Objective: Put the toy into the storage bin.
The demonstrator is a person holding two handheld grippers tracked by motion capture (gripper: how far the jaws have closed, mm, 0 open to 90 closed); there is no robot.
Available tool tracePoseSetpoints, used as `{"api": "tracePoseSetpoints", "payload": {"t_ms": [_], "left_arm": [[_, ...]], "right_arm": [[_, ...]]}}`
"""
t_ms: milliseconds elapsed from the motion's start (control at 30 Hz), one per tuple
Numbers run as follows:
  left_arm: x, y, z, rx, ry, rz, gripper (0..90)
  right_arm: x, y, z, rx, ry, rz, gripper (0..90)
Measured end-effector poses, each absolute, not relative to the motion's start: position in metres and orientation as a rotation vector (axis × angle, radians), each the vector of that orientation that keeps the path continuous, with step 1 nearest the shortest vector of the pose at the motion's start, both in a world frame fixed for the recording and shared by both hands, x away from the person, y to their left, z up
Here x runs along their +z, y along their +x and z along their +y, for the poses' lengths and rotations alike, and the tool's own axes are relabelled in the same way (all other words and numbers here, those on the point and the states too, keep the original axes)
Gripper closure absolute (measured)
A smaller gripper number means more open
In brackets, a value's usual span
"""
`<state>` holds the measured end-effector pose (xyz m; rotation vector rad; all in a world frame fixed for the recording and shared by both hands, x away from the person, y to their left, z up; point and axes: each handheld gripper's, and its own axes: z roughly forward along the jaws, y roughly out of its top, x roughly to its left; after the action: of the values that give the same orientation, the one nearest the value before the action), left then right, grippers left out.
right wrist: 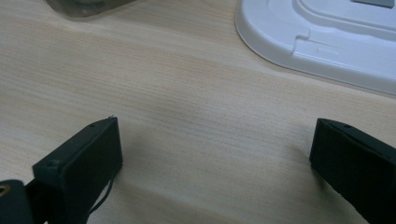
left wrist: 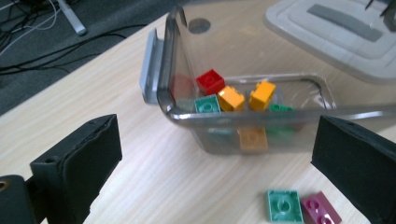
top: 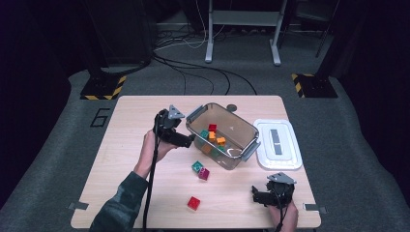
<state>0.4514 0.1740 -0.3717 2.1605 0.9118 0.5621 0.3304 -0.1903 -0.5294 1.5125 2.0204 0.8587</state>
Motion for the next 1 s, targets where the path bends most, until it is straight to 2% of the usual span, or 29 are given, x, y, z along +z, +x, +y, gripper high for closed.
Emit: {"api": "tracePoseSetpoints", "payload": {"t_ms": [367,667,1000], "left_arm": [[-0.423,0.437,0.186,0.479,2.182,0.992,0.3],[-0.472,0.439,0.178,0.372,2.225,1.045,1.4],[-0.491,0.443,0.162,0.315,2.235,1.048,2.7]], "right_arm": [[-0.529,0.33,-0.19,0.858,1.513,2.02,1.3],[-0.529,0.33,-0.19,0.858,1.513,2.02,1.3],[-0.529,0.33,-0.19,0.858,1.513,2.02,1.3]]}}
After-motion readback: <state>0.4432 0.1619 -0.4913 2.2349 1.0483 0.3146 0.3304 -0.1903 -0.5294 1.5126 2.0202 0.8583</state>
